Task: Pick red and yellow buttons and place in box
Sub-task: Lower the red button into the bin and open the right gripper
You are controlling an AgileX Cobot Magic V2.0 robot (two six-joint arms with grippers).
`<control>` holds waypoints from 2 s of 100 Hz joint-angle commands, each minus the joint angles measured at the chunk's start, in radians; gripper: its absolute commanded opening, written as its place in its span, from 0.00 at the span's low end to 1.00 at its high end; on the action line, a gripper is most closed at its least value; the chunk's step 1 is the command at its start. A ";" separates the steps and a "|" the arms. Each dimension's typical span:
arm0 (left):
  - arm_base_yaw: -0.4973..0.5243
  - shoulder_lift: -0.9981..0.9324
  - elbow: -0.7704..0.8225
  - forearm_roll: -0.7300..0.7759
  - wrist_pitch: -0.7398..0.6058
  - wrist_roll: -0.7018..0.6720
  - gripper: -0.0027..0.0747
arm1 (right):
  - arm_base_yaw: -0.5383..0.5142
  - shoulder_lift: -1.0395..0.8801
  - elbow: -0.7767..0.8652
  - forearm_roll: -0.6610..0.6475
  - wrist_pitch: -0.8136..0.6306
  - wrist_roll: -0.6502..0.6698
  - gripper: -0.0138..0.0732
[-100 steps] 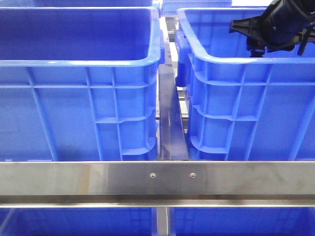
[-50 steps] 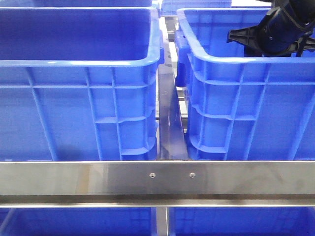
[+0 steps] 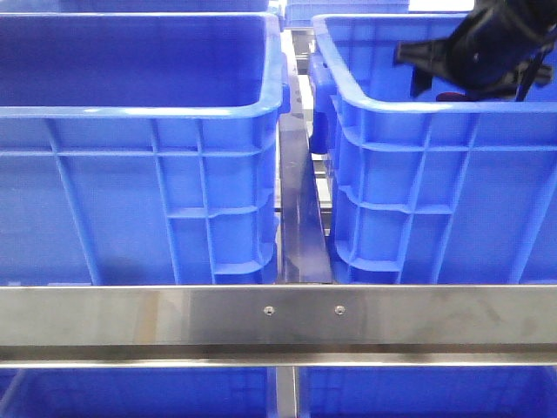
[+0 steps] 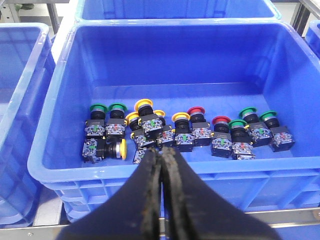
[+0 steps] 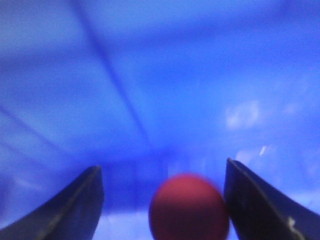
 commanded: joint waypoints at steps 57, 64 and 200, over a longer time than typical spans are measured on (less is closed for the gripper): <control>0.003 0.007 -0.023 -0.007 -0.073 -0.009 0.01 | -0.005 -0.722 0.407 -0.015 0.119 -0.109 0.77; 0.003 0.007 -0.023 -0.007 -0.073 -0.009 0.01 | -0.005 -0.811 0.458 -0.015 0.153 -0.109 0.77; 0.003 0.007 -0.023 -0.007 -0.073 -0.001 0.41 | -0.005 -1.368 0.806 -0.014 0.176 -0.109 0.08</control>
